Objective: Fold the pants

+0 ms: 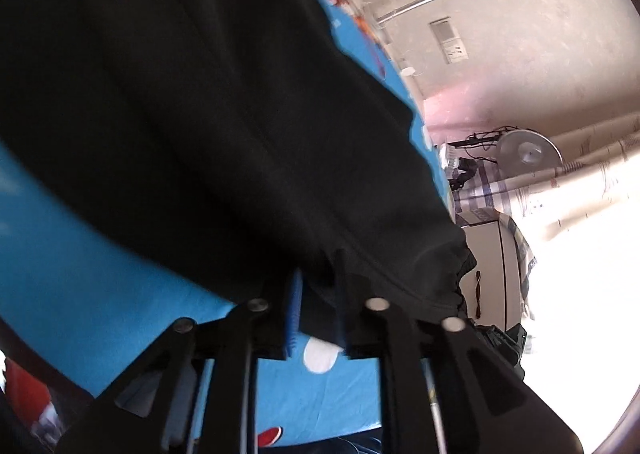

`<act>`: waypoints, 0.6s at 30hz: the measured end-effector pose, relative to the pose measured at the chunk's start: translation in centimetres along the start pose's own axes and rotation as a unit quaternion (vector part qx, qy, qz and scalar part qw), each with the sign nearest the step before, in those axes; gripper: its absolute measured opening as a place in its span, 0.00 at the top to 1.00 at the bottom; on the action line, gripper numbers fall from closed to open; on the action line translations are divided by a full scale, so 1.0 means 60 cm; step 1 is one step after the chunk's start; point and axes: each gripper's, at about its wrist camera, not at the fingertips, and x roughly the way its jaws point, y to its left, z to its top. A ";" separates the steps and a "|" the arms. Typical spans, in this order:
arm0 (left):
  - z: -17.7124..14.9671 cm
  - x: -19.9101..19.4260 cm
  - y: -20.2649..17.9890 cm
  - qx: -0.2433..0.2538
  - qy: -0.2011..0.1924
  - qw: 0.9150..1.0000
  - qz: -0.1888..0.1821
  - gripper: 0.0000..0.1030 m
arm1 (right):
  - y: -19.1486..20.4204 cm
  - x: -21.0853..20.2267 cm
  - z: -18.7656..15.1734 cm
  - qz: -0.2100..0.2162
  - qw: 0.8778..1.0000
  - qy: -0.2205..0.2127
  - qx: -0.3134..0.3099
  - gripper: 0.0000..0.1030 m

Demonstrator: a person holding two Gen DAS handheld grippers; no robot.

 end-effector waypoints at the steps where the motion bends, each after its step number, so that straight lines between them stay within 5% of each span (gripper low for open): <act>1: 0.002 -0.004 0.000 0.001 -0.002 1.000 -0.004 0.66 | -0.004 0.000 0.000 0.001 1.000 0.000 0.003 0.74; 2: 0.009 -0.003 -0.001 -0.003 -0.003 1.000 -0.011 0.60 | -0.010 -0.001 -0.001 0.006 1.000 0.001 0.007 0.73; 10: 0.045 -0.010 0.058 -0.065 -0.023 0.997 -0.027 0.64 | -0.018 -0.001 0.009 0.027 1.000 0.007 0.010 0.72; 14: 0.064 -0.004 0.063 -0.060 -0.027 0.998 -0.017 0.93 | -0.012 -0.005 0.007 0.024 1.000 0.000 -0.003 0.76; 18: 0.066 -0.013 0.045 -0.052 -0.031 0.998 -0.013 0.95 | 0.030 -0.029 0.016 0.013 0.999 -0.025 -0.042 0.83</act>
